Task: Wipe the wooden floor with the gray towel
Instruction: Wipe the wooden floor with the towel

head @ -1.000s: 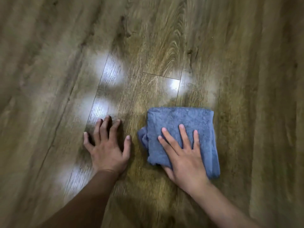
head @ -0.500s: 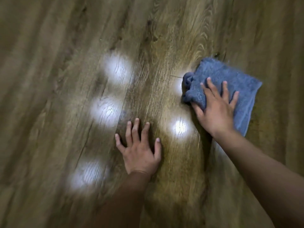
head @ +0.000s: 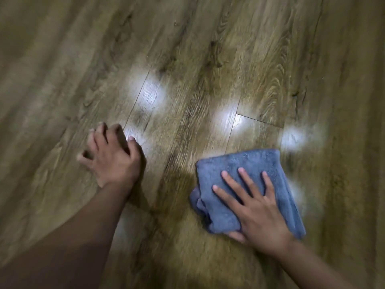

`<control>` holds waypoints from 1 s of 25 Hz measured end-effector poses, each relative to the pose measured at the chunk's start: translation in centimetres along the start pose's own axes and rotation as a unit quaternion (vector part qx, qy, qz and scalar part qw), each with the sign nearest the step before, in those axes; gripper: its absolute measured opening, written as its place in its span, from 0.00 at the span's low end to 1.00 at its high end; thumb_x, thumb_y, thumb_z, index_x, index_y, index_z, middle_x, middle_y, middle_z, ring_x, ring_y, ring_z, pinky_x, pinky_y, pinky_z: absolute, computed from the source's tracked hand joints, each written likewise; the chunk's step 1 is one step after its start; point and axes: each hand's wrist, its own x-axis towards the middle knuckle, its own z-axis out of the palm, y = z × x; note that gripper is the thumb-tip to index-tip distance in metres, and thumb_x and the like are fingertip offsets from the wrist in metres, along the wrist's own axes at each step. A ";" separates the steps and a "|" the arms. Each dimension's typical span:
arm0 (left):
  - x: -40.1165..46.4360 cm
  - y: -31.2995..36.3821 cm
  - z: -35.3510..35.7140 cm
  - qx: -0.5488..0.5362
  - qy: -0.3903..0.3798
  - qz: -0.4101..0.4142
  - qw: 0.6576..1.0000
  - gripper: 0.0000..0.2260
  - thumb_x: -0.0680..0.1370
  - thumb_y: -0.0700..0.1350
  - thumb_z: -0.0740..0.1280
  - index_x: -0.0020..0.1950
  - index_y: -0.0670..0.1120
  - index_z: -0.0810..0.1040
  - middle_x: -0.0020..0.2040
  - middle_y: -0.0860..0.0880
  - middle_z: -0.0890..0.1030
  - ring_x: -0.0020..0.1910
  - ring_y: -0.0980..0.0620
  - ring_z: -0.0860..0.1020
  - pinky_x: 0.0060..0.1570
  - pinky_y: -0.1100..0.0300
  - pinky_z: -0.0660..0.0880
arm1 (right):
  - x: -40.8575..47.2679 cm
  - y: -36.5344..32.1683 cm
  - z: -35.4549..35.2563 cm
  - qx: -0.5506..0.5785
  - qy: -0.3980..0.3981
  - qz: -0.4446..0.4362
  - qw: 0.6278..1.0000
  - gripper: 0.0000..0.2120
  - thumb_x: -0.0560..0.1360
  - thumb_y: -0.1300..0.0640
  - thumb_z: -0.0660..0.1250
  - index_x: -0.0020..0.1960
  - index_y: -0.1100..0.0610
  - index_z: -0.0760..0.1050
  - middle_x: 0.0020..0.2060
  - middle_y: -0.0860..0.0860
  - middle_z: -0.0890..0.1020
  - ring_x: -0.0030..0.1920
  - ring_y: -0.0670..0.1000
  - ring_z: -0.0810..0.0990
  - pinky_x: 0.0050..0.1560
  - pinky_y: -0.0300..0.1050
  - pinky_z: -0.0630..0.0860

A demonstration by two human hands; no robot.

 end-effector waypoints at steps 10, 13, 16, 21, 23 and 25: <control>-0.2 -0.1 0.5 0.007 0.024 0.020 0.999 0.20 0.78 0.57 0.58 0.68 0.52 0.69 0.76 0.46 0.68 0.77 0.42 0.63 0.67 0.33 0.57 | 24.3 4.2 -2.3 0.084 0.033 0.309 0.947 0.40 0.72 0.25 0.56 0.78 0.43 0.57 0.80 0.47 0.57 0.78 0.64 0.53 0.70 0.78 0.48; -0.1 0.1 0.2 0.013 0.014 0.010 1.000 0.22 0.78 0.58 0.57 0.70 0.52 0.70 0.77 0.47 0.67 0.78 0.43 0.61 0.69 0.33 0.57 | 22.5 2.5 -2.5 0.094 0.021 0.255 0.962 0.38 0.74 0.29 0.59 0.79 0.44 0.57 0.80 0.45 0.55 0.79 0.65 0.49 0.70 0.79 0.45; -0.2 0.1 0.1 0.015 0.010 0.009 1.000 0.22 0.78 0.58 0.58 0.70 0.51 0.70 0.78 0.47 0.66 0.78 0.43 0.61 0.69 0.33 0.58 | 16.1 -1.6 -2.6 0.092 0.018 0.132 0.987 0.38 0.73 0.35 0.65 0.79 0.47 0.60 0.80 0.45 0.56 0.79 0.66 0.48 0.70 0.79 0.45; -0.1 0.0 0.2 0.021 0.015 0.010 1.000 0.22 0.79 0.58 0.58 0.70 0.51 0.70 0.78 0.46 0.67 0.78 0.43 0.61 0.69 0.33 0.58 | 5.3 -9.3 -0.8 0.047 -0.036 0.027 0.998 0.41 0.66 0.33 0.66 0.75 0.49 0.66 0.78 0.51 0.63 0.76 0.70 0.58 0.68 0.81 0.51; -0.2 -0.1 0.3 0.015 0.016 0.013 1.000 0.22 0.79 0.58 0.58 0.70 0.52 0.70 0.77 0.47 0.67 0.78 0.43 0.61 0.69 0.33 0.58 | 5.9 -8.5 -0.8 0.042 -0.040 0.020 0.998 0.43 0.65 0.31 0.67 0.76 0.47 0.65 0.78 0.51 0.63 0.76 0.68 0.60 0.68 0.80 0.53; -0.2 -0.1 0.2 0.011 0.015 0.014 1.000 0.22 0.79 0.58 0.57 0.71 0.51 0.70 0.77 0.46 0.66 0.78 0.43 0.61 0.69 0.33 0.57 | 8.4 -7.1 -1.3 0.039 -0.031 0.043 0.998 0.45 0.64 0.30 0.70 0.76 0.45 0.65 0.78 0.51 0.63 0.76 0.66 0.62 0.68 0.78 0.56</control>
